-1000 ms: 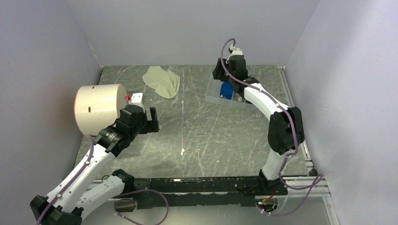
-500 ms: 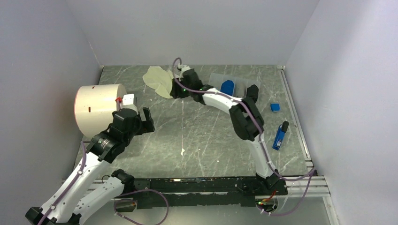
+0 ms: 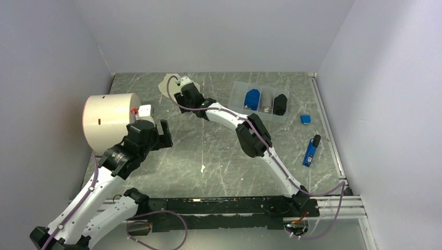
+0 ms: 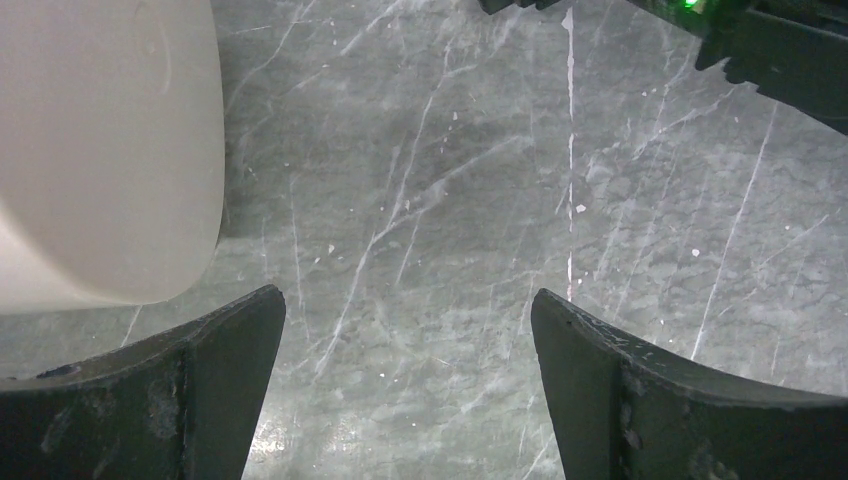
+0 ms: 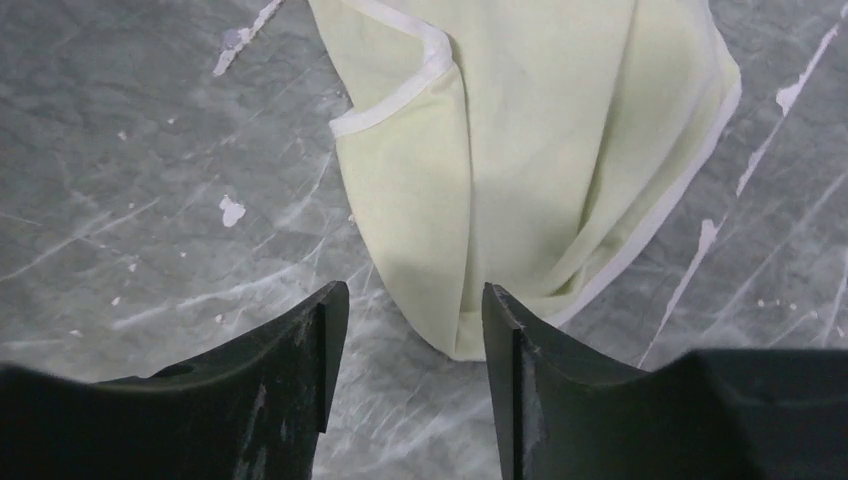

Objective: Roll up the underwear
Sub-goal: Pick up the underwear from the corner of the board.

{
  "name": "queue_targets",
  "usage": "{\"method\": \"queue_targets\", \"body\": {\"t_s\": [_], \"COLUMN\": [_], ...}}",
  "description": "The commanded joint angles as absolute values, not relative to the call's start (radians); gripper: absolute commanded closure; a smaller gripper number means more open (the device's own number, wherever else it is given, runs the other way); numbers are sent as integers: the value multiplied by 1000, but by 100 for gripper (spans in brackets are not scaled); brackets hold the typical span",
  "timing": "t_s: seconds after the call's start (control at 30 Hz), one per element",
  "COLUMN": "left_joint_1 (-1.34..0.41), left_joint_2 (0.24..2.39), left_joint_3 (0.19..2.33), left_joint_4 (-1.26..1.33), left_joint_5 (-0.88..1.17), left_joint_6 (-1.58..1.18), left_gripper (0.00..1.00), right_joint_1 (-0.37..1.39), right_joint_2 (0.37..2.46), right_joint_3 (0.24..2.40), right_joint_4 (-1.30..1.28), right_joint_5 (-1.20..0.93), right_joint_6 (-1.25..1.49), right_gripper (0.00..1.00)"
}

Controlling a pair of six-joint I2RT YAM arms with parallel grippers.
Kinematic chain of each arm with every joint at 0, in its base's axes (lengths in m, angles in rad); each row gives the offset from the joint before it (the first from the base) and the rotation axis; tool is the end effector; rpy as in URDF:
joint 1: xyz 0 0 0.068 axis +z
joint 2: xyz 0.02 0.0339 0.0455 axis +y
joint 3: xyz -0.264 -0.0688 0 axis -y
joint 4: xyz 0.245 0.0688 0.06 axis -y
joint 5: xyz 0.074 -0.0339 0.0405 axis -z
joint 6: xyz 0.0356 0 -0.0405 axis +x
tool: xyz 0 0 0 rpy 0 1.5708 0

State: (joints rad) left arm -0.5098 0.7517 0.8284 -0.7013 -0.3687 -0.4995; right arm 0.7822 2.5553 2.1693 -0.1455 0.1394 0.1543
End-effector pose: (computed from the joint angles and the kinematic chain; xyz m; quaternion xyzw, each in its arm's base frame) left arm 0.1405 -0.0639 0.3097 -0.0790 0.8755 -0.0737 0.4710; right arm 0.4175 0.4079 0.1675 -0.2345 0.8342 0.1696 0.4693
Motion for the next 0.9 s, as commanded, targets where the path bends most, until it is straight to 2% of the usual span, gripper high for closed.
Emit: {"method": "queue_targets", "body": {"t_s": [0.0,0.13,0.3,0.57,0.63,0.7,0.87], "left_joint_1": [-504,-503,-503,-503,-503,-503,-503], "left_joint_2": [746,744,740,742,732,718,659], "left_joint_3": [827,827,823,827,830,830,834], "left_joint_4": [-679,-683,-681,-693,-701,-703,-729], "left_joint_5": [-366,-373,-373,-389,-404,-412,-472], "left_joint_6": [-505,-508,-508,-517,-524,-528,-560], "left_gripper": [2,2,2,2,2,2,2], "right_joint_1": [787,787,782,782,782,782,780], "right_joint_2": [2619,2597,2570,2501,2423,2305,1995], "right_joint_3": [2282,2212,2175,2203,2203,2142,1822], "right_joint_4": [-199,-171,-158,-256,-286,-280,-140], "right_joint_5": [191,91,136,105,-24,-59,-161], "right_joint_6": [50,30,51,77,102,135,215], "right_gripper": [46,52,60,100,100,100,100]}}
